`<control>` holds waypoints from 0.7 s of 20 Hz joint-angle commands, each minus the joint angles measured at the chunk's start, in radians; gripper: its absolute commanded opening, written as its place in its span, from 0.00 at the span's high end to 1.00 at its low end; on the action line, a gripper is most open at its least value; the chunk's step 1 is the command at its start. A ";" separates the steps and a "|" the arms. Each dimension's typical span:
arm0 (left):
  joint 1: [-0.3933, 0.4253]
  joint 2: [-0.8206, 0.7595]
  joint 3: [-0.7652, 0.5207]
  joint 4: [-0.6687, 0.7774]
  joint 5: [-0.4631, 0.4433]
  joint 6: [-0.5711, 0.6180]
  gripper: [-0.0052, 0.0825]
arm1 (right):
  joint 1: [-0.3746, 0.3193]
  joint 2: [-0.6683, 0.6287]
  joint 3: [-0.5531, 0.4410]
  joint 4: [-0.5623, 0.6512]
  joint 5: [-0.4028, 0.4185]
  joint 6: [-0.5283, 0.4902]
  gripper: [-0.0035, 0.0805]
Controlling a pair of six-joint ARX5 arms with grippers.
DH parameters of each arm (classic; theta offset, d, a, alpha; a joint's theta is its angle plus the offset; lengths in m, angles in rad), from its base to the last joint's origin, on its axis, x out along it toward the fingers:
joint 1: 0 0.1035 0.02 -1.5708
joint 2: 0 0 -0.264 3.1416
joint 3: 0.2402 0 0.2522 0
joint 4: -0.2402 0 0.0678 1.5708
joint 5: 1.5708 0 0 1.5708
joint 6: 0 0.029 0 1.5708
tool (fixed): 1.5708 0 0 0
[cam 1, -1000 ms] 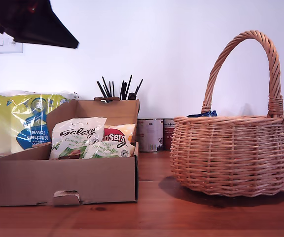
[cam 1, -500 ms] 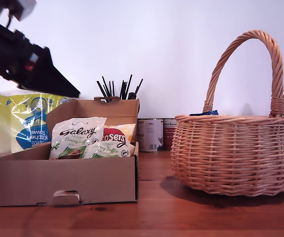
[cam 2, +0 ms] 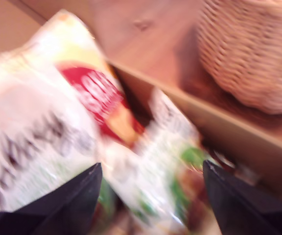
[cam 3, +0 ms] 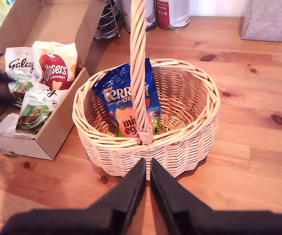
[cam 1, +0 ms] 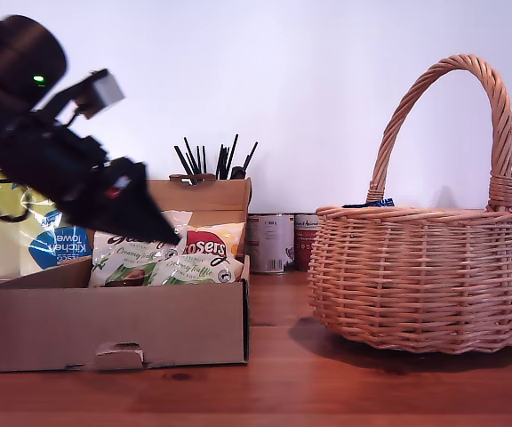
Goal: Move the bags of Easter eggs from the cardboard box on the left into the woven basket on the right side.
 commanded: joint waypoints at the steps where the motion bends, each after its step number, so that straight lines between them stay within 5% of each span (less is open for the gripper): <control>1: -0.012 0.058 0.048 -0.034 -0.009 -0.007 0.25 | 0.003 -0.002 -0.008 0.010 -0.003 -0.011 0.97; 5: -0.034 0.182 0.179 -0.200 -0.011 -0.006 0.25 | 0.003 -0.002 -0.008 0.009 -0.003 -0.023 0.97; 12: -0.090 0.246 0.190 -0.315 -0.042 -0.014 0.26 | 0.003 -0.002 -0.008 0.010 -0.004 -0.022 0.97; 14: -0.097 0.249 0.190 -0.321 -0.046 -0.014 0.34 | 0.003 -0.002 -0.008 0.010 -0.004 -0.022 0.97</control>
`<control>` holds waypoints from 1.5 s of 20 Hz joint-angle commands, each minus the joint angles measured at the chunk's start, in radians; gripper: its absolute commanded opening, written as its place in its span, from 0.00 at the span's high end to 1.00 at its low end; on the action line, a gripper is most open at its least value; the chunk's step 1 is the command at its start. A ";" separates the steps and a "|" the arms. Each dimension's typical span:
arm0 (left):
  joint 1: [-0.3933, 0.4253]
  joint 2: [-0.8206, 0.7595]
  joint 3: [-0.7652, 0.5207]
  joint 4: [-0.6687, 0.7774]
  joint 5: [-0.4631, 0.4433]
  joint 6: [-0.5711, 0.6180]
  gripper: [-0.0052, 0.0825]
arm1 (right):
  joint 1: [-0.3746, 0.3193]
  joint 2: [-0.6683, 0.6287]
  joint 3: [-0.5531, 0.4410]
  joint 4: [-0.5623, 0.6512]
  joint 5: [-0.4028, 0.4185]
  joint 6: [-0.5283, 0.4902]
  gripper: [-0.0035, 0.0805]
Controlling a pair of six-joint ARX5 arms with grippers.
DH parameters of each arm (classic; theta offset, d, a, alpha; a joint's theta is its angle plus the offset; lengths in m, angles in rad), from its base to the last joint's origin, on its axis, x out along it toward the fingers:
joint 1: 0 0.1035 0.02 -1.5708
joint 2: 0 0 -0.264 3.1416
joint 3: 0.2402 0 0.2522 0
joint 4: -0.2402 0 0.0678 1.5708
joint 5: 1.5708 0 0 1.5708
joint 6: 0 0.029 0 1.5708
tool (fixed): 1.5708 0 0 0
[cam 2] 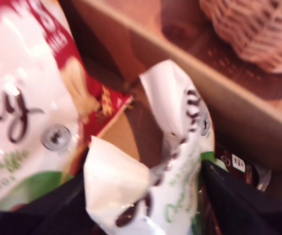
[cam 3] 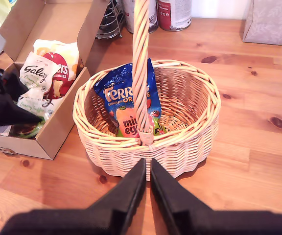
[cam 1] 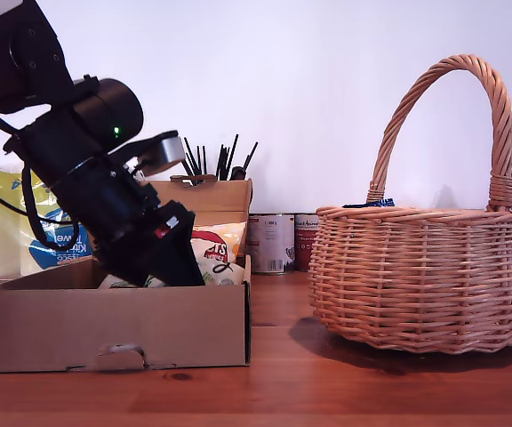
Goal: Move the bags of Easter eggs from the cardboard box on the left into the woven basket on the right side.
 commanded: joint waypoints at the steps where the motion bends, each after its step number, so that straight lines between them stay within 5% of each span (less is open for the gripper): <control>1: -0.011 0.032 -0.008 -0.008 0.000 -0.004 0.41 | 0.003 -0.002 -0.008 0.008 -0.001 -0.002 0.97; 5: -0.011 0.029 0.051 -0.063 0.005 -0.007 0.66 | 0.003 -0.002 -0.008 0.008 -0.001 -0.002 0.97; 14: -0.011 -0.037 0.184 -0.254 0.011 0.025 0.97 | 0.003 -0.002 -0.008 -0.009 -0.001 -0.002 0.97; 22: -0.014 -0.211 0.186 -0.252 0.052 0.033 0.97 | 0.003 -0.002 -0.008 -0.009 -0.001 -0.002 0.97; 25: -0.049 -0.239 0.186 -0.102 0.193 -0.055 0.97 | 0.003 -0.002 -0.008 -0.009 -0.001 -0.002 0.97; 30: -0.168 -0.181 0.186 0.230 0.190 -0.221 0.97 | 0.003 -0.002 -0.008 -0.011 -0.001 -0.002 0.97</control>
